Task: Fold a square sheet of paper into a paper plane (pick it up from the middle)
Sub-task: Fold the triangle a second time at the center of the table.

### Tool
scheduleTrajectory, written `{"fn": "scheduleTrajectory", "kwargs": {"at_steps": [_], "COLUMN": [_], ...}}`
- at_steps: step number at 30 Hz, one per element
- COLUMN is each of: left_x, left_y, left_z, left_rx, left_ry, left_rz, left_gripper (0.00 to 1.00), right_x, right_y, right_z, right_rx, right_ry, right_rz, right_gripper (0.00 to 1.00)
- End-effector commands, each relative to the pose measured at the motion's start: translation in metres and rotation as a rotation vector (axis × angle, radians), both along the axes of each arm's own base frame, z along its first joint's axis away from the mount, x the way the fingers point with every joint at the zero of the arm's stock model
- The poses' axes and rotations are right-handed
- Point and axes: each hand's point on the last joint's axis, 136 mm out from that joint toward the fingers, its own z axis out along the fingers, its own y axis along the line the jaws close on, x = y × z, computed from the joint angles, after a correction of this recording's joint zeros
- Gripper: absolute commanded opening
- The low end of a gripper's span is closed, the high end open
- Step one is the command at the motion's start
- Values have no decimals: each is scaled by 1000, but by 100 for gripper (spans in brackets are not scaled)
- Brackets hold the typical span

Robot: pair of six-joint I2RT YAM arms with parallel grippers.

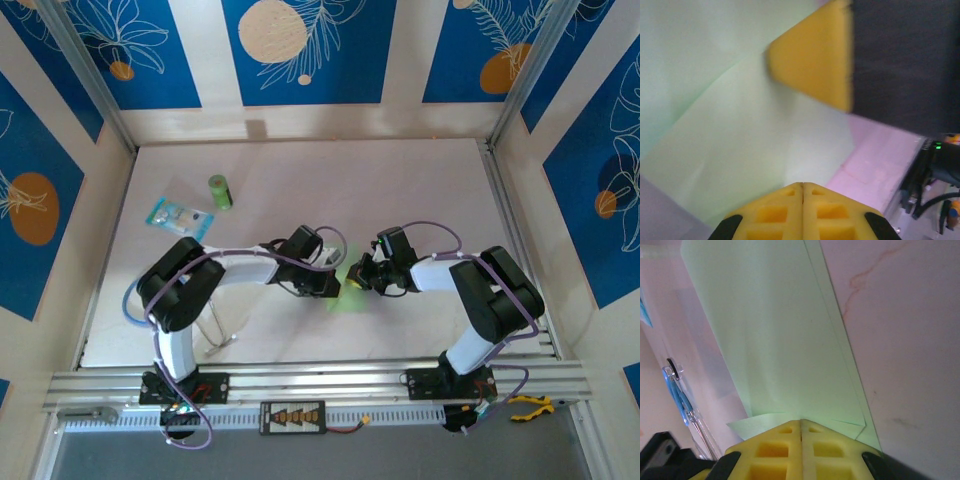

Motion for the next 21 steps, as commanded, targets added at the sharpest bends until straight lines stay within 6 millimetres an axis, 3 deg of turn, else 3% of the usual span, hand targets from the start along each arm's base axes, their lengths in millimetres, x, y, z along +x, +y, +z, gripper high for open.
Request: {"fn": "scheduleTrajectory", "kwargs": {"at_steps": [1,7,13,18,21], "left_x": [-9,-27,-29,-27,-27], "left_y": [20,41,45,44,42], "left_z": [-25,-48,-50,-49,-48], "left_rx": [106,172,180,174,167], "left_ry": [19,51,47,42,40], "left_rz": [-19,-32,-26,-19,-14], "left_gripper": [4,0,0,0,0], "right_x": [-19,-10,-10,-28,-40], "right_y": [-17,-6,14,32,27], "right_z": [-22,-1,29,20,-1], "right_rx": [-84,-32,16,32,-29], "right_ry": [91,33,-59,-44,18], "right_rz": [-18,16,108,150,129], "right_gripper": [0,1,2,2,1]}}
